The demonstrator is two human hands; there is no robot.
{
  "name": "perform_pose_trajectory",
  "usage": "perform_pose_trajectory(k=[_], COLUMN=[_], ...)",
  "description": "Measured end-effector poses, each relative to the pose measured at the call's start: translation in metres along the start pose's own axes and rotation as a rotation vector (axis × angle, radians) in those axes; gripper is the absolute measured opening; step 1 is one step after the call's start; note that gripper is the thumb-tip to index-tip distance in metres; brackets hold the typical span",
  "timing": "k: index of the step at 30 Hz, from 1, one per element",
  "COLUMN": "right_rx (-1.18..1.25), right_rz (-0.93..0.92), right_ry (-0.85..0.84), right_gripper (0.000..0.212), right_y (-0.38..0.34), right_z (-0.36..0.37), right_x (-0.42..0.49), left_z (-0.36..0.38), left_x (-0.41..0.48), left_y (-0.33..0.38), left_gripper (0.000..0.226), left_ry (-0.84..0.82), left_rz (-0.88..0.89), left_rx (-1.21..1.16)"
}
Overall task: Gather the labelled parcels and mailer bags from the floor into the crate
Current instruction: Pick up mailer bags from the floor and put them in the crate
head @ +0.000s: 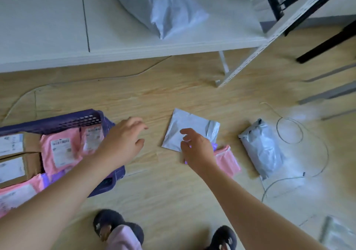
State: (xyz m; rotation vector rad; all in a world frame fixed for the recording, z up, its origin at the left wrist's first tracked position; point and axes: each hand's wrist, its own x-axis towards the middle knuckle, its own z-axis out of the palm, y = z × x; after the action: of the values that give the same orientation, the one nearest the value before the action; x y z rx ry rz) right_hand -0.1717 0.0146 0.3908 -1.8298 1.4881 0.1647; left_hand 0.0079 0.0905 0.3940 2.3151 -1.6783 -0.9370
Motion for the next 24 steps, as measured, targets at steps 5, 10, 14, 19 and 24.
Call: perform_pose_trajectory(k=[5,10,14,19,24], right_rx=[-0.041,-0.037,-0.049,-0.121,-0.180], right_rz=[0.034,0.047,0.035,0.087,0.119], right_ry=[-0.021,-0.036,-0.064,-0.133,-0.166], right_gripper=[0.038,0.040,0.038,0.042,0.042], right_y=[0.105,0.201,0.249,0.292,0.316], right_z=[-0.075,-0.144,-0.171,-0.172,-0.159], right_x=[-0.025,-0.039,-0.032,0.007,0.066], left_z=[0.054,0.108,0.137,0.174,0.207], left_x=[0.003,0.003,0.002,0.016,0.071], left_y=[0.103,0.199,0.237,0.246,0.235], left_gripper=[0.040,0.038,0.037,0.037,0.042], left_ry=[0.044,0.087,0.096,0.065,-0.032], left_rz=[-0.010,0.000,0.008,-0.047,-0.177], left_rx=[-0.013,-0.038,-0.012,-0.044,-0.065])
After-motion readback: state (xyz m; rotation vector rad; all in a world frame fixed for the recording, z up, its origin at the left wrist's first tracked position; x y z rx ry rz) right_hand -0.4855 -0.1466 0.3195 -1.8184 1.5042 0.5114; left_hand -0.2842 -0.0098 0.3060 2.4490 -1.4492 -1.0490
